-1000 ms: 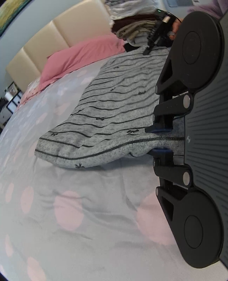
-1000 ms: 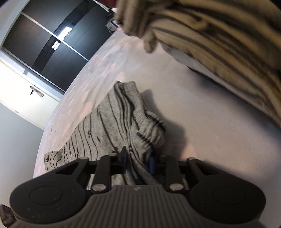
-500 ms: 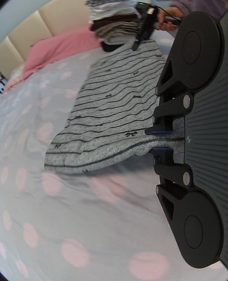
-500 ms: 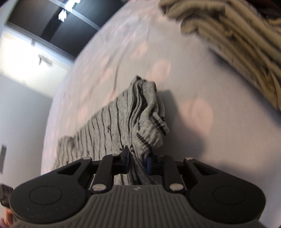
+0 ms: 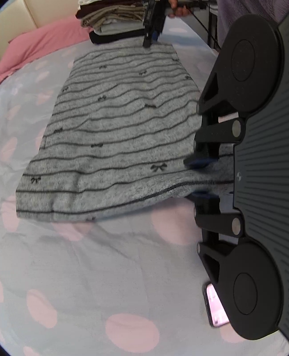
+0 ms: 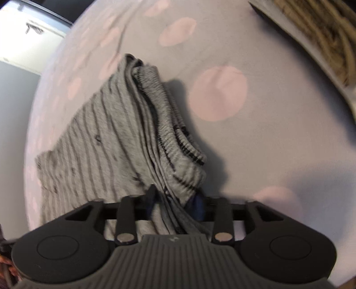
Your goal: Fold clothes
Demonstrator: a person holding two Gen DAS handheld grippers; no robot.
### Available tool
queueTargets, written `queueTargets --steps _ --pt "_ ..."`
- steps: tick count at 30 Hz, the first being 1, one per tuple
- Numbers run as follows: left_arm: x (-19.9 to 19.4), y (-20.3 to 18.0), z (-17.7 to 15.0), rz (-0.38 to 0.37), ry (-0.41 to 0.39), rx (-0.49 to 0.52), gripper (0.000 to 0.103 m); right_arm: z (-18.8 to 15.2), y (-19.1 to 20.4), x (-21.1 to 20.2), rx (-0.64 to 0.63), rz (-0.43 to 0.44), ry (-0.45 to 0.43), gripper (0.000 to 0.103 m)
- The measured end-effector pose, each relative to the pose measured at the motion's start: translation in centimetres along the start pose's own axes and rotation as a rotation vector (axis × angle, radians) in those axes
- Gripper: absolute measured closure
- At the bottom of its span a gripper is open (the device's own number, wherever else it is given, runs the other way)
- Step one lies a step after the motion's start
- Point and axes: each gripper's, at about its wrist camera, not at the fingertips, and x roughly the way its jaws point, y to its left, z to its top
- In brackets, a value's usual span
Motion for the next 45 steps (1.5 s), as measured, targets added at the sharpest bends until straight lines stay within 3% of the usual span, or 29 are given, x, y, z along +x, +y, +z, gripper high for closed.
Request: queueTargets --steps 3,6,8,11,13,17,21,23,24,27,28,30,32,34,38,40,42,45 --pt "-1.4 0.5 0.2 0.040 -0.062 0.019 0.074 0.6 0.5 -2.1 -0.095 -0.074 -0.025 0.050" --pt "-2.1 0.8 1.1 0.061 -0.169 0.049 0.073 1.0 2.9 -4.1 -0.290 -0.221 -0.098 0.050" --pt "-2.2 0.8 2.2 0.080 -0.233 0.068 0.073 1.6 4.2 -5.2 -0.418 -0.274 -0.180 0.050" --pt "-2.0 0.9 4.5 0.080 -0.310 0.084 0.073 3.0 5.6 -5.6 -0.499 -0.185 -0.283 0.049" --pt "-1.7 0.8 6.1 0.061 -0.342 0.107 0.073 4.5 6.3 -4.8 -0.512 -0.138 -0.329 0.043" --pt "-0.4 0.7 8.0 0.036 -0.364 0.191 0.073 8.5 6.6 -1.2 -0.487 -0.037 -0.277 0.043" --pt "0.5 2.2 8.8 0.007 -0.389 0.145 0.073 11.7 6.2 2.0 -0.400 0.022 -0.212 0.043" --pt "0.9 2.9 9.2 -0.019 -0.409 0.118 0.073 12.1 6.3 3.1 -0.353 0.041 -0.178 0.056" --pt "1.1 3.1 9.3 -0.031 -0.420 0.111 0.073 12.7 7.0 4.0 -0.332 0.047 -0.184 0.082" --pt "1.5 3.5 9.5 -0.043 -0.435 0.087 0.074 12.2 8.0 3.3 -0.385 0.050 -0.245 0.094" --pt "1.6 3.6 9.6 -0.035 -0.433 0.082 0.077 12.0 8.4 2.9 -0.406 0.045 -0.265 0.095" --pt "1.8 3.5 9.7 -0.001 -0.425 0.079 0.093 11.5 9.0 2.0 -0.432 0.032 -0.315 0.096" --pt "1.8 3.4 9.5 0.028 -0.422 0.081 0.097 10.9 9.5 1.1 -0.454 -0.031 -0.385 0.096" --pt "1.9 3.3 9.5 0.040 -0.417 0.076 0.098 10.4 9.2 0.5 -0.451 -0.091 -0.437 0.097" --pt "2.3 3.3 9.7 0.066 -0.419 0.065 0.098 10.6 9.0 2.7 -0.465 -0.128 -0.416 0.096" --pt "2.3 3.1 9.6 0.069 -0.427 0.069 0.098 10.9 8.4 3.8 -0.455 -0.128 -0.393 0.095" --pt "2.0 2.9 9.3 0.087 -0.439 0.078 0.087 11.0 8.0 4.3 -0.439 -0.121 -0.379 0.088" --pt "1.2 2.6 8.6 0.102 -0.445 0.074 0.073 10.4 7.1 3.6 -0.396 -0.097 -0.375 0.045"
